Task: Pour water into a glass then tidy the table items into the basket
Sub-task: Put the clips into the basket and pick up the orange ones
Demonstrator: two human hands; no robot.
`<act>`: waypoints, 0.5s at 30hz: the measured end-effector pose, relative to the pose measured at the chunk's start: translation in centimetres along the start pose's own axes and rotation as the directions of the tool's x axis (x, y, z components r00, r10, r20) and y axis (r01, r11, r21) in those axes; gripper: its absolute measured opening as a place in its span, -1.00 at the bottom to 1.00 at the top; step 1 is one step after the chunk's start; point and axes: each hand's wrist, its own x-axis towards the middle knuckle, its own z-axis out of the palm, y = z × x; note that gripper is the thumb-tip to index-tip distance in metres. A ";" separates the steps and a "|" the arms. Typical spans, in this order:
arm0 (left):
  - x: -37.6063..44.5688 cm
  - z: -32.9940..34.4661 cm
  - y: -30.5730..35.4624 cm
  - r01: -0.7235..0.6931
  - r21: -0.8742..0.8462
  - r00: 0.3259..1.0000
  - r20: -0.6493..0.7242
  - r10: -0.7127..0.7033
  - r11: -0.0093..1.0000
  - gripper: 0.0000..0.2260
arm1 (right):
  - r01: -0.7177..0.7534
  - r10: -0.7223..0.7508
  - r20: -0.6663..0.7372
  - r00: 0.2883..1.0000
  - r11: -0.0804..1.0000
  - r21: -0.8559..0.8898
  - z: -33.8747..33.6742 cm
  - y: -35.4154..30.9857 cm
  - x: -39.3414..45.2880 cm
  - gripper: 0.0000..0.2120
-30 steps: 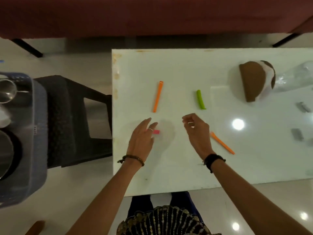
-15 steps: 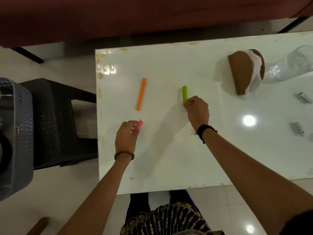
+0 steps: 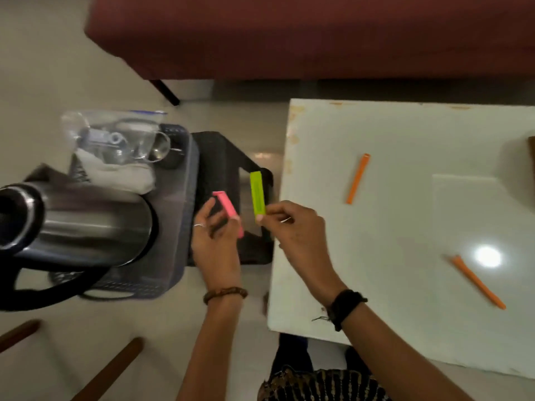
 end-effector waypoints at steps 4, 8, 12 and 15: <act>5.4 -7.4 1.7 -0.178 0.312 0.967 -0.120 0.225 0.933 -0.73 | 0.109 -0.093 0.154 0.984 0.989 -0.101 9.1 -3.0 0.6 -0.94; 9.4 -11.2 0.8 -0.166 0.586 0.960 -0.088 0.267 0.793 -0.85 | 0.226 -0.126 0.251 0.960 0.877 -0.424 15.0 -4.1 1.3 -0.84; 11.8 -11.6 -0.9 -0.146 0.597 0.985 0.012 0.174 0.788 -0.84 | 0.287 -0.133 0.279 0.951 0.712 -0.641 18.2 -3.8 2.0 -0.84; 12.3 -10.9 -1.5 -0.154 0.589 0.985 0.032 0.168 0.794 -0.80 | 0.314 -0.126 0.310 0.942 0.656 -0.687 18.6 -3.4 2.4 -0.80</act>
